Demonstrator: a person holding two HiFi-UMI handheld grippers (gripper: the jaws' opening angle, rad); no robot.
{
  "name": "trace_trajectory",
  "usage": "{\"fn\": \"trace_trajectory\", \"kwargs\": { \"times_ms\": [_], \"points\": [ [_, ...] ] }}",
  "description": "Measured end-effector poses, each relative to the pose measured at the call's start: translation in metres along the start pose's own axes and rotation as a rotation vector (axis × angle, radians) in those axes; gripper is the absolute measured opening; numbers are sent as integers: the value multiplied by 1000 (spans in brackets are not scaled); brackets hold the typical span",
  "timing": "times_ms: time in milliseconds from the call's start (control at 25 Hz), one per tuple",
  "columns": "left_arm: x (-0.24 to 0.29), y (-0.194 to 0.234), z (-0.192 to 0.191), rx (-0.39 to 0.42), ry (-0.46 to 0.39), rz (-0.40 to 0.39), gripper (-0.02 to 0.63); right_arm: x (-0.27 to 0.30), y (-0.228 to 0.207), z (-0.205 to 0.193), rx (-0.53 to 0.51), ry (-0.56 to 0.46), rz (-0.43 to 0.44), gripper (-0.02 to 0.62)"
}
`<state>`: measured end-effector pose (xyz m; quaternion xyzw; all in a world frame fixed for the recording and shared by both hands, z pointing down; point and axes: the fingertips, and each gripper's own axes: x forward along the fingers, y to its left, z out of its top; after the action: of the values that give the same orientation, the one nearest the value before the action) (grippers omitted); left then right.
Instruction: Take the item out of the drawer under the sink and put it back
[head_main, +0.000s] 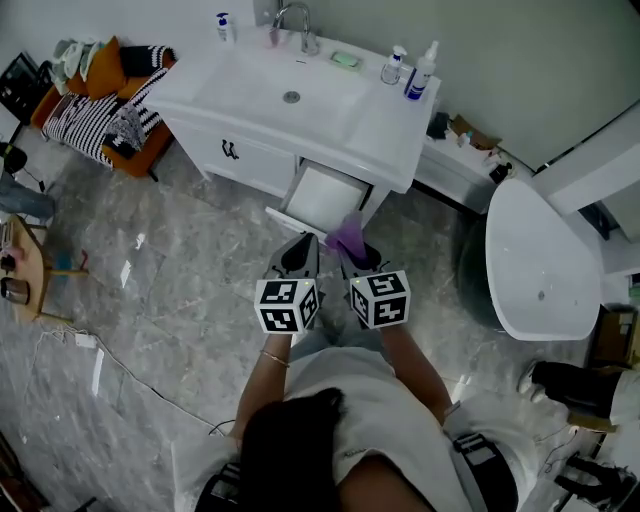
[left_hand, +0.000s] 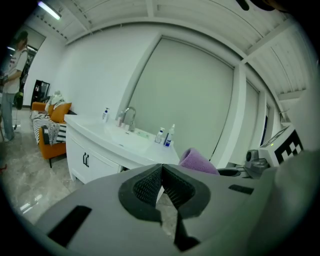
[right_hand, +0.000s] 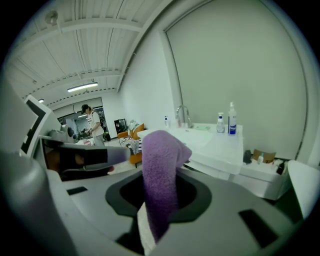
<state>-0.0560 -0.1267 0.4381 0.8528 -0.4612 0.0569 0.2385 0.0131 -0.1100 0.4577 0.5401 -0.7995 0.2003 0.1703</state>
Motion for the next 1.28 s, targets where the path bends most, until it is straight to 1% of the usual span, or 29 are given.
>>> {"fn": "trace_trajectory", "kwargs": {
  "times_ms": [360,680,960,1280],
  "points": [
    [10,23,-1,-4,7,16,5,22,-3,3,-15,-2,-11,106],
    [33,37,-1,-5,11,52,5,49,-18,11,-52,6,8,106],
    [64,45,-5,-11,42,86,5,79,-33,14,-89,34,55,106],
    [103,65,-9,-38,80,142,5,121,-53,10,-108,108,115,106]
  ]
}}
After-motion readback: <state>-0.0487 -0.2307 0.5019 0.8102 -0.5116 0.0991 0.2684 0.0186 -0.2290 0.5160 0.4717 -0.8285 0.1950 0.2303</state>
